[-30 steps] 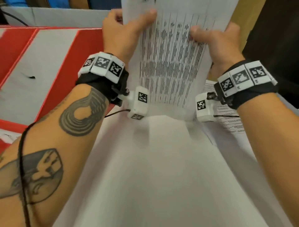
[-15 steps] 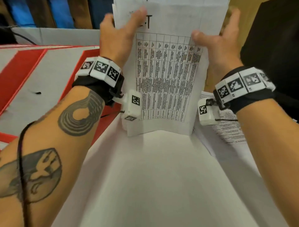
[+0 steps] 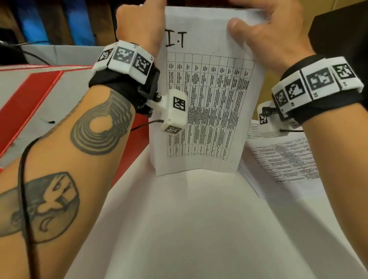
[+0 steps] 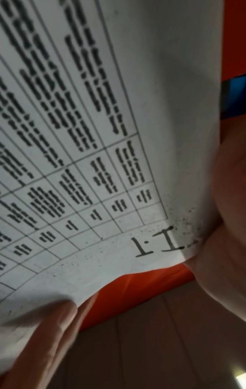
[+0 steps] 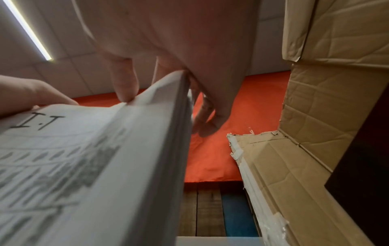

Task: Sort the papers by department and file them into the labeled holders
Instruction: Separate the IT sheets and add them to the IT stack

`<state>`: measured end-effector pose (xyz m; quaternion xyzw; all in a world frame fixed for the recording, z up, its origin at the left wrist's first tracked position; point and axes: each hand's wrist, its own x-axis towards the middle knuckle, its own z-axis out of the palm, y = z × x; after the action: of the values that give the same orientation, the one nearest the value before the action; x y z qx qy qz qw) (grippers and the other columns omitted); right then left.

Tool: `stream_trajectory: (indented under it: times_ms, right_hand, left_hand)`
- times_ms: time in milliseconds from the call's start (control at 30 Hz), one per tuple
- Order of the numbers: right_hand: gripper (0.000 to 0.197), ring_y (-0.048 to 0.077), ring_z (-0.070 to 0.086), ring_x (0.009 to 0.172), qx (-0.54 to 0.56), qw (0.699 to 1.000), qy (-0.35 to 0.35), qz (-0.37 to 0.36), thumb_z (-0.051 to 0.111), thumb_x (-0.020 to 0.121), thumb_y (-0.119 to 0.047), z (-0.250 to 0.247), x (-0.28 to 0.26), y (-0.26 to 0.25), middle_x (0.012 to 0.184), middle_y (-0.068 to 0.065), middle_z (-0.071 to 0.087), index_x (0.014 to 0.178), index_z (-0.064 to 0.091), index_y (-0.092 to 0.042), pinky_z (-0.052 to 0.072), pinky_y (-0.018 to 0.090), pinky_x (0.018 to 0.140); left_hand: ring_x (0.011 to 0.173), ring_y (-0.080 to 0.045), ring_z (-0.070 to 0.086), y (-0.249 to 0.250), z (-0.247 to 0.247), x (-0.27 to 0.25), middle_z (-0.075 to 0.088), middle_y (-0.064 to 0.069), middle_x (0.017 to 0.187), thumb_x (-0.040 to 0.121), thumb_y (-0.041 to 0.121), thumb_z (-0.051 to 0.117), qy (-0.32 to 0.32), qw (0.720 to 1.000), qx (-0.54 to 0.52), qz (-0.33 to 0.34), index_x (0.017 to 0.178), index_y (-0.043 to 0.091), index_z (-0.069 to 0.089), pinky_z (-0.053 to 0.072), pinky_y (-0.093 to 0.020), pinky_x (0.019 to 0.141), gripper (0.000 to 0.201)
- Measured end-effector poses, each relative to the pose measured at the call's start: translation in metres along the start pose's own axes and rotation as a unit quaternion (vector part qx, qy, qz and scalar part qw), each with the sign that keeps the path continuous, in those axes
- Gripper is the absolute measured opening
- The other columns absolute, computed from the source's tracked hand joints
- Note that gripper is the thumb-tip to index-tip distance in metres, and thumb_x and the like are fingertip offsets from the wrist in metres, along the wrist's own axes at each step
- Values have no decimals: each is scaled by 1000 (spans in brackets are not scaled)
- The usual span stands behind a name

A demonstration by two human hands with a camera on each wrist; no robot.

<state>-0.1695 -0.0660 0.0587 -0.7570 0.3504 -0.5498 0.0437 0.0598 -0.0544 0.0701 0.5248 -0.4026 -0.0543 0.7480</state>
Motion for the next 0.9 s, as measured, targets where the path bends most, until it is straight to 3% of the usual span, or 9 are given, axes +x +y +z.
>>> stream_trajectory:
  times_ms: [133,267,333,467,567,633,700,833,900]
  right_hand:
    - [52,0,58,120,6,1000,-23,10,66,83,-60,-2,-1,4,131,-21,63,132,66,-42,51,27,103]
    - [48,-6,60,117,34,997,-62,8,76,80,-53,-8,-2,7,127,-21,66,126,70,-40,54,27,103]
    - [51,-5,62,114,49,998,-39,22,79,76,-56,-6,-2,12,124,-20,67,123,71,-39,55,28,99]
    - [84,7,69,112,173,980,45,88,91,67,-53,11,-8,31,127,-8,65,135,54,-20,59,32,94]
    - [76,23,74,108,389,890,-92,221,88,79,-29,25,-27,51,126,9,72,141,50,-5,62,46,88]
    - [77,34,72,113,427,853,-151,260,87,80,-19,33,-39,65,129,18,70,144,48,-1,60,56,89]
    - [80,38,71,113,432,851,-121,273,89,76,-11,38,-41,68,128,21,69,143,48,0,58,61,90]
    - [38,35,75,104,421,886,-33,191,71,88,2,25,-21,51,118,18,75,125,64,-1,62,53,85]
    - [35,38,73,107,426,890,-12,159,70,86,3,15,-3,45,120,19,72,119,60,6,62,55,85]
  left_hand:
    - [71,-14,48,0,-7,-8,48,-1,73,81,38,55,-19,999,-36,-16,76,16,42,38,-34,64,26]
    - [68,-17,54,-3,-15,-23,55,-2,71,87,49,62,-80,996,-43,23,76,14,49,42,-29,62,39]
    - [75,-17,70,-11,-20,-31,71,-5,85,81,51,77,-134,986,-85,50,86,8,59,54,-25,68,47]
    - [104,-20,75,-44,-34,-42,76,-6,116,64,58,91,-195,977,-81,15,125,5,62,61,-41,90,86]
    - [106,-21,75,-77,-38,-59,77,-4,115,70,44,92,-250,965,-65,-46,125,9,65,60,-46,93,71]
    - [103,-23,76,-92,-36,-68,78,-6,112,78,27,88,-255,960,-89,-75,123,5,69,60,-47,94,53]
    - [100,-23,77,-96,-32,-68,79,-7,110,84,18,84,-239,963,-97,-72,120,4,71,61,-46,91,41]
    - [99,-20,77,-93,-31,-64,79,-4,109,86,21,83,-236,968,-71,-49,118,9,72,62,-43,89,36]
    - [100,-19,77,-95,-32,-64,79,-3,110,86,23,83,-233,969,-68,-48,118,10,72,62,-44,90,37]
